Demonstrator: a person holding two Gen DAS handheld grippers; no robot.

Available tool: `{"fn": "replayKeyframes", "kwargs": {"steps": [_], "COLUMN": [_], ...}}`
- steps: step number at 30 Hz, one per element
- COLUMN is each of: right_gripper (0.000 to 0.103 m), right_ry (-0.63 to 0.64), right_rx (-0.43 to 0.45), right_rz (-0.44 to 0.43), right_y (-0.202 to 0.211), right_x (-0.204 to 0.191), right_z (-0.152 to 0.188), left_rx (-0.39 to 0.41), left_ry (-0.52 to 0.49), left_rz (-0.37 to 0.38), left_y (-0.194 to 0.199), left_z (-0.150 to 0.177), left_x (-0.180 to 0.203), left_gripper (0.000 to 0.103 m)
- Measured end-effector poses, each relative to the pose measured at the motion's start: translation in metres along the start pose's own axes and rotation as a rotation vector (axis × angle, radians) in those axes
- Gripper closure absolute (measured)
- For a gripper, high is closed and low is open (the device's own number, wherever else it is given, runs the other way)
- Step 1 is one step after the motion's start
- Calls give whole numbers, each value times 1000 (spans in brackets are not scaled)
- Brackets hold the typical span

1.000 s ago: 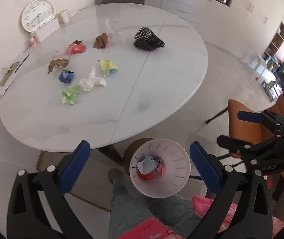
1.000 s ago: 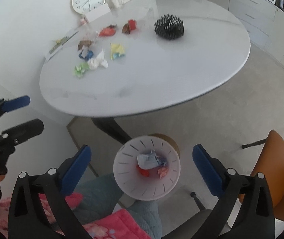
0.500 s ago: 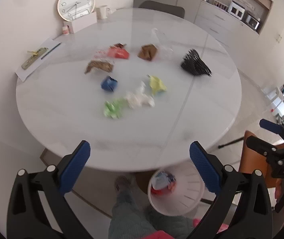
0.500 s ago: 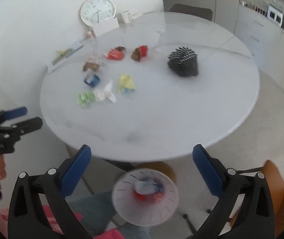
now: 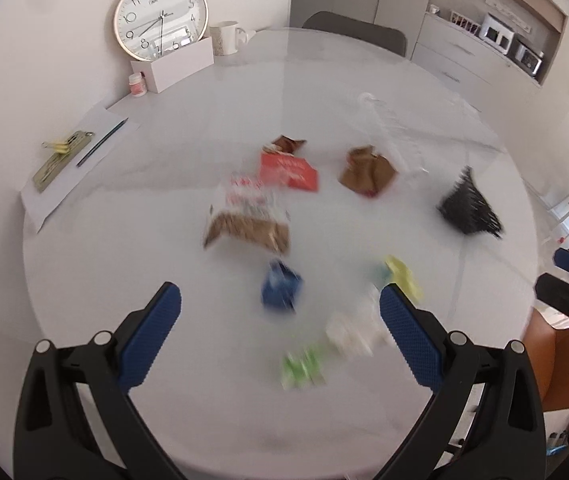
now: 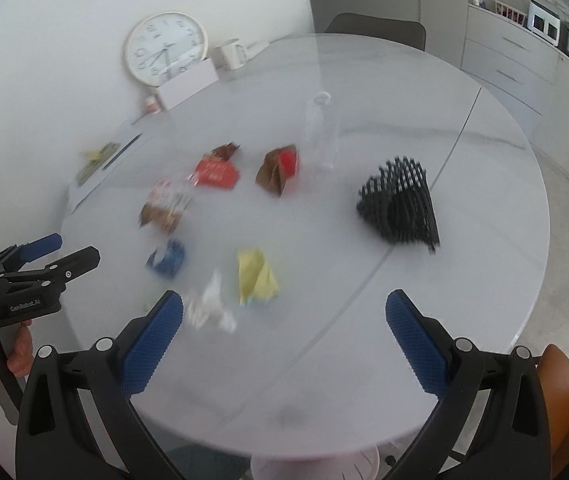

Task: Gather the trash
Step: 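Move both open tools back over the table toward the snack bag, then grasp the clear snack bag with the left tool while the right tool grasps the black mesh net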

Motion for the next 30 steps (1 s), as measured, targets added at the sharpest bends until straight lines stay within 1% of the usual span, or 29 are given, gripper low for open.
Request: {"fn": "replayKeyframes", "kwargs": {"steps": [2, 5, 9, 14, 15, 16, 17, 18, 19, 20, 21, 22, 23, 24, 28, 30], "right_gripper": [2, 2, 2, 2, 2, 2, 2, 2, 2, 2, 2, 2, 2, 2, 2, 2], "right_ry": [-22, -57, -90, -108, -104, -97, -90, -79, -73, -71, -70, -71, -74, -79, -140, -163], "right_rx": [-3, -5, 4, 4, 3, -2, -7, -16, -24, -32, -40, -41, -36, -30, -14, 4], "right_rz": [23, 39, 62, 76, 73, 78, 82, 84, 84, 82, 76, 72, 74, 83, 106, 139], "right_y": [-22, -47, -82, -108, -111, -115, -119, -124, -128, -131, -134, -135, -135, -135, -129, -122], "right_x": [0, 2, 4, 2, 0, -2, -3, -6, -9, -11, -13, -14, -13, -9, 17, 36], "right_z": [-20, -44, -79, -102, -104, -104, -105, -103, -102, -99, -96, -94, -92, -90, -92, -97], "left_rx": [-8, -50, -92, -132, -141, -149, -158, -174, -185, -178, -160, -159, -164, -167, -159, -157], "left_ry": [-6, -3, 10, 1, -2, -5, -9, -14, -16, -16, -19, -24, -29, -32, -35, -29], "left_rz": [-1, 7, 24, 35, 37, 39, 42, 44, 42, 40, 37, 43, 48, 49, 57, 65], "left_y": [-21, -63, -102, -135, -141, -145, -149, -154, -158, -159, -159, -158, -159, -159, -160, -160], "left_z": [-12, -29, -37, -40, -40, -40, -40, -39, -39, -41, -44, -45, -46, -47, -51, -52], "left_x": [-6, -18, -27, -29, -28, -28, -28, -27, -28, -28, -29, -28, -28, -30, -35, -38], "left_gripper": [8, 8, 8, 9, 13, 20, 25, 35, 36, 37, 43, 48, 59, 65, 72, 74]}}
Point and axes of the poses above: each gripper's, at about its wrist camera, not at the fingertips, and y roughly against the way its jaws point, x to its right, z to its underside, the point moved 10 cm from there along -y, roughly the way its jaws point, and after that the axes turned 6 degrees about -y, right-handed, at the moved point
